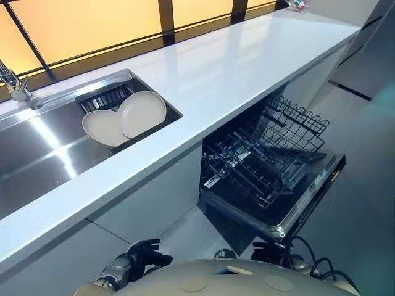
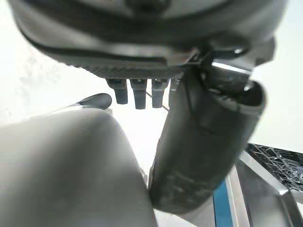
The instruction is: Pick up plates and place into dishwasher.
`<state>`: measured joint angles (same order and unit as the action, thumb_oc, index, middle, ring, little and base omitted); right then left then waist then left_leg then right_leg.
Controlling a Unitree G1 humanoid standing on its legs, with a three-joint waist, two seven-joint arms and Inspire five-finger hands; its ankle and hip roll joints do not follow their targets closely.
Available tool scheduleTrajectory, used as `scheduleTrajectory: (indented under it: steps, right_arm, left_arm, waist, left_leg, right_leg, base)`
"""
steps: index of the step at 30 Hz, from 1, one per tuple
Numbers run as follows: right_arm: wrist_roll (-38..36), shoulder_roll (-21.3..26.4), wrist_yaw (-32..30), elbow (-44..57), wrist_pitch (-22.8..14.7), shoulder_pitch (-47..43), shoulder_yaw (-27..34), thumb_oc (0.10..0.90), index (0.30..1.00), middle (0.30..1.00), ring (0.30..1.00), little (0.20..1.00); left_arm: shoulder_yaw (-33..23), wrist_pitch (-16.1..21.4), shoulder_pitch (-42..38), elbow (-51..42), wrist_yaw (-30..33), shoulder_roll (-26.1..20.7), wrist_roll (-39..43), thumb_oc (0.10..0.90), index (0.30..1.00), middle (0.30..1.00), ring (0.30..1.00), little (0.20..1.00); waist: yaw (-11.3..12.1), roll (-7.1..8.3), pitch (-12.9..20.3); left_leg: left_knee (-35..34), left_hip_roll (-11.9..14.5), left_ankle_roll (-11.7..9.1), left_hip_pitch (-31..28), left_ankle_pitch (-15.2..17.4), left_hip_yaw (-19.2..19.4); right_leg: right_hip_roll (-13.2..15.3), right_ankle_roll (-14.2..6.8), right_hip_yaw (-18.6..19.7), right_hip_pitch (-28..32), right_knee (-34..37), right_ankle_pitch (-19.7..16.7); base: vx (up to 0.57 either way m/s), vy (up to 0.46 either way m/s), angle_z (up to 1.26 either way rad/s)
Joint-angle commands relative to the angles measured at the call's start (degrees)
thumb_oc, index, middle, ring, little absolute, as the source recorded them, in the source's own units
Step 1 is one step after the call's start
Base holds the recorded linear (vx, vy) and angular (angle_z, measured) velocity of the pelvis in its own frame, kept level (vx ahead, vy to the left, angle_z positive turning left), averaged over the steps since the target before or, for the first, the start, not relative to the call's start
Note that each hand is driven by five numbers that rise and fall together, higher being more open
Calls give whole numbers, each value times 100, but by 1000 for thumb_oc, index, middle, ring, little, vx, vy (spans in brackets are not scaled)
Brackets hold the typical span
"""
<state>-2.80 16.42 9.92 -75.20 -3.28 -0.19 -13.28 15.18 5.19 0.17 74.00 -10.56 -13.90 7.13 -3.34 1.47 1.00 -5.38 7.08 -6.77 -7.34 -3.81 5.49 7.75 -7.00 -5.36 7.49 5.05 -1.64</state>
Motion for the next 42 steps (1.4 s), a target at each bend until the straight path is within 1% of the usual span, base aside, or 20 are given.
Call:
scheduleTrajectory:
  steps: [1,6,11,15,17,18,19,22,23,26,31,32,33,34,35,37,38,39,40,42]
  right_arm:
    - [45,-203,132,-82,-93,-397,-175,800,900,900,900,900]
    - [49,-188,124,-74,-98,-397,-171,800,900,900,900,900]
    - [64,-203,127,-74,-92,-395,-150,800,900,900,900,900]
    - [86,-184,149,-49,-79,-381,-94,800,900,900,900,900]
    - [117,-141,164,30,-32,-395,-78,800,900,900,900,900]
    - [121,-132,167,44,-20,-399,-77,800,900,900,900,900]
    - [179,-58,205,125,43,-421,-57,800,900,900,900,900]
    - [258,29,254,211,113,-447,-60,800,900,900,900,900]
    - [307,67,266,243,131,-457,-64,800,900,900,900,900]
    - [333,135,284,344,192,-485,-105,800,900,900,900,900]
    - [183,142,229,516,296,-544,-184,800,900,900,900,900]
    - [86,126,191,565,314,-558,-227,800,900,900,900,900]
    - [66,120,178,583,320,-559,-235,800,900,900,900,900]
    - [-2,93,131,624,324,-538,-276,800,900,900,900,900]
    - [-18,86,116,631,320,-530,-289,800,900,900,900,900]
    - [-55,67,86,631,323,-529,-325,800,900,900,900,900]
    - [-120,33,41,600,298,-506,-393,800,900,900,900,900]
    - [-142,25,29,593,289,-495,-417,800,900,900,900,900]
    - [-186,6,2,568,262,-459,-465,800,900,900,900,900]
    - [-265,-7,-25,561,235,-383,-538,800,900,900,900,900]
  left_arm:
    - [-182,185,-331,278,-50,113,142,800,900,900,900,900]
    - [-246,164,-332,266,-94,103,331,800,900,900,900,900]
    - [-508,93,-308,313,-553,135,1147,800,900,900,900,900]
    - [-809,-224,-271,238,-1690,178,2061,800,900,900,900,900]
    - [-880,-641,-235,50,-2731,187,2604,800,900,900,900,900]
    - [-877,-687,-228,10,-2876,190,2640,800,900,900,900,900]
    - [-773,-779,-180,-259,-3449,172,2755,800,900,900,900,900]
    - [-543,-542,-138,-654,-3644,99,2671,800,900,900,900,900]
    - [-356,-298,-153,-957,-3640,26,2539,800,900,900,900,900]
    - [-60,-256,-234,-1806,-3737,-49,2816,800,900,900,900,900]
    - [295,-1077,-408,-3847,-4248,-58,3832,800,900,900,900,900]
    - [461,-1435,-473,-4763,-4471,-58,4151,800,900,900,900,900]
    - [506,-1509,-490,-4972,-4608,-59,4281,800,900,900,900,900]
    - [621,-1818,-590,-5884,-4575,-84,4604,800,900,900,900,900]
    - [649,-1717,-615,-5996,-4686,-86,4631,800,900,900,900,900]
    - [734,-1741,-772,-6663,-4411,-161,4828,800,900,900,900,900]
    - [847,-1474,-1037,-7313,-3998,-331,5149,800,900,900,900,900]
    - [859,-1415,-1112,-7445,-3923,-381,5304,800,900,900,900,900]
    - [808,-1473,-1316,-7828,-3580,-421,5740,800,900,900,900,900]
    - [674,-1291,-1579,-8239,-3065,-416,6524,800,900,900,900,900]
  waist:
    - [28,-132,-224]
    - [38,-131,-234]
    - [53,-110,-234]
    - [64,-110,-239]
    - [55,-130,-273]
    - [54,-135,-281]
    - [45,-173,-315]
    - [40,-225,-350]
    - [36,-257,-366]
    - [37,-314,-406]
    - [85,-362,-468]
    - [101,-358,-493]
    - [104,-355,-500]
    - [107,-340,-514]
    - [106,-336,-518]
    - [104,-323,-521]
    - [91,-311,-515]
    - [87,-305,-511]
    - [82,-295,-493]
    - [68,-271,-460]
  left_leg:
    - [85,-598,630,128,461,-35]
    - [88,-597,628,133,460,-40]
    - [75,-596,619,138,448,-56]
    - [76,-593,602,135,445,-68]
    - [77,-587,590,148,438,-52]
    - [77,-585,588,148,438,-48]
    - [74,-580,582,159,430,-28]
    - [66,-577,583,180,419,-7]
    - [52,-576,584,189,406,-6]
    - [38,-581,593,203,390,-27]
    - [38,-573,595,244,367,-84]
    - [38,-565,602,253,358,-99]
    - [38,-563,606,257,356,-103]
    - [38,-556,619,265,354,-116]
    - [38,-555,623,267,356,-121]
    - [38,-550,631,266,369,-128]
    - [38,-543,638,258,380,-142]
    - [38,-542,640,255,384,-145]
    - [38,-542,644,244,399,-166]
    - [38,-544,641,218,419,-193]
  right_leg:
    - [-635,327,-230,-195,-321,360]
    - [-635,328,-235,-196,-319,359]
    - [-641,329,-229,-191,-291,340]
    - [-643,334,-230,-189,-296,332]
    - [-644,333,-211,-214,-307,316]
    - [-643,333,-209,-218,-310,315]
    - [-642,327,-194,-242,-322,309]
    - [-638,321,-175,-285,-346,305]
    - [-637,314,-180,-308,-358,302]
    - [-634,305,-175,-331,-373,296]
    - [-631,316,-187,-338,-385,297]
    - [-619,320,-200,-341,-395,286]
    - [-615,323,-203,-342,-394,280]
    - [-605,321,-222,-338,-386,266]
    - [-602,322,-226,-338,-385,263]
    - [-593,319,-239,-325,-367,256]
    - [-590,310,-240,-303,-347,245]
    - [-591,308,-238,-294,-336,241]
    - [-591,304,-239,-265,-310,239]
    - [-591,305,-242,-211,-262,227]
  base:
    - [377,-301,-25]
    - [0,0,0]
    - [0,0,0]
    - [0,0,0]
    - [0,0,0]
    - [-42,32,0]
    - [-45,38,-2]
    - [-45,38,-2]
    - [0,0,0]
    - [-35,27,-1]
    - [-26,5,-2]
    - [-31,-19,1]
    - [-36,-31,2]
    - [0,0,0]
    - [-18,-26,3]
    - [0,0,0]
    - [0,0,0]
    - [26,-39,1]
    - [40,-37,4]
    - [56,-43,5]
